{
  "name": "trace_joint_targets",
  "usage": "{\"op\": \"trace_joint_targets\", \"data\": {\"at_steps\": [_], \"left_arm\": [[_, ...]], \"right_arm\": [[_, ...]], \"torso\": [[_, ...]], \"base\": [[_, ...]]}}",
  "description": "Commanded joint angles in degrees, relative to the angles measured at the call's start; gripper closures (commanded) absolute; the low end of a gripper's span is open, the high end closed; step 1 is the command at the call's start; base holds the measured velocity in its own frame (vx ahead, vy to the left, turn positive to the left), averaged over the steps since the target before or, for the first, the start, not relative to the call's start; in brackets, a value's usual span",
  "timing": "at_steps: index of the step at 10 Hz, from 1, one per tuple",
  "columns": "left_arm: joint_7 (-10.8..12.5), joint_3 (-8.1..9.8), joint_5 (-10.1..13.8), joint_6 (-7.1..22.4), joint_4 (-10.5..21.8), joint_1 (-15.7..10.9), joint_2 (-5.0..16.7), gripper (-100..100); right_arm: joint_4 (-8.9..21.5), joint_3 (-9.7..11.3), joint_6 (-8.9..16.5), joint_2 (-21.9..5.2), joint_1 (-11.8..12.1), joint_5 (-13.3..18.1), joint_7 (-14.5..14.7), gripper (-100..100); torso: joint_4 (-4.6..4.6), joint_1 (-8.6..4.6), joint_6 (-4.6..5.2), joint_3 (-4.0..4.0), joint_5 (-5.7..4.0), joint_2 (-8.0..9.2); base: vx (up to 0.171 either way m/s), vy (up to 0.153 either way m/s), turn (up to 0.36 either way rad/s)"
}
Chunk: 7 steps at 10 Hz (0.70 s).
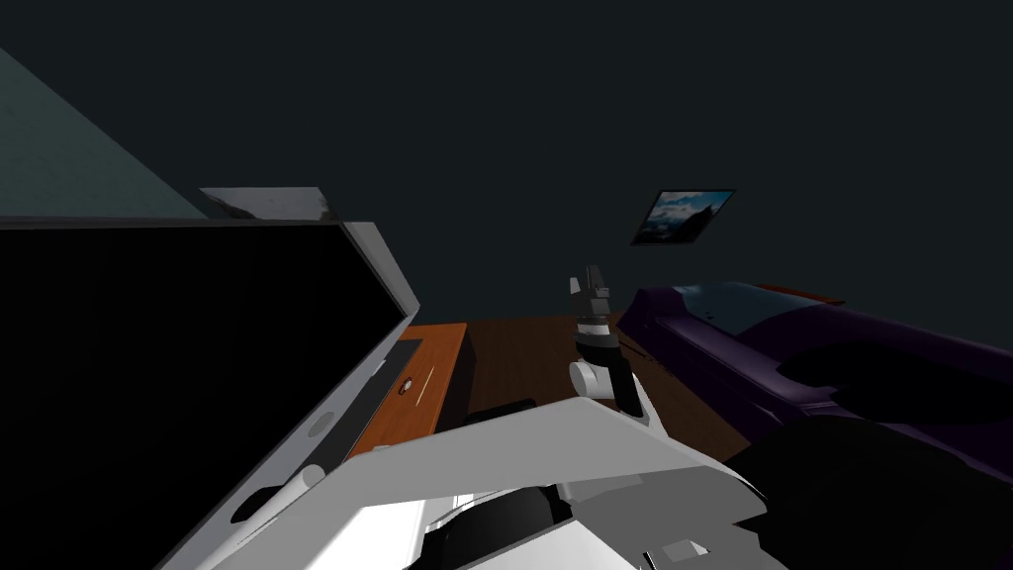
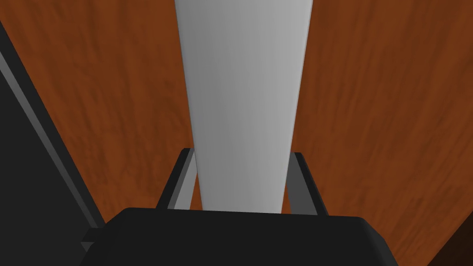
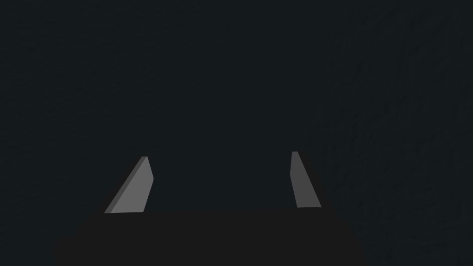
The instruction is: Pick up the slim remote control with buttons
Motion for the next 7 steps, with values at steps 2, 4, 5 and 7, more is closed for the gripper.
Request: {"op": "trace_joint_targets", "data": {"at_steps": [2,4,5,7], "left_arm": [[0.7,0.01,0.0,2.1,-1.0,0.1,0.5,100],[1.3,0.13,0.0,3.8,-2.2,0.0,1.2,100],[1.7,0.22,0.0,4.9,-3.0,0.0,1.6,100],[1.3,0.25,0.2,4.3,-2.3,-0.1,1.6,0]], "right_arm": [[0.0,0.0,0.0,0.0,0.0,0.0,0.0,0],[0.0,0.0,0.0,0.0,0.0,0.0,0.0,0],[0.0,0.0,0.0,0.0,0.0,0.0,0.0,0],[0.0,0.0,0.0,0.0,0.0,0.0,0.0,0]], "torso": [[0.00,0.00,0.00,0.00,0.00,0.00],[0.00,0.01,0.01,-0.01,-0.01,-0.01],[0.00,0.01,0.00,0.00,-0.02,0.00],[0.00,-0.01,-0.01,0.01,0.00,0.01]], "base": [[0.005,0.004,0.004],[-0.002,0.002,-0.005],[-0.004,0.004,-0.013],[0.000,0.000,0.000]]}}
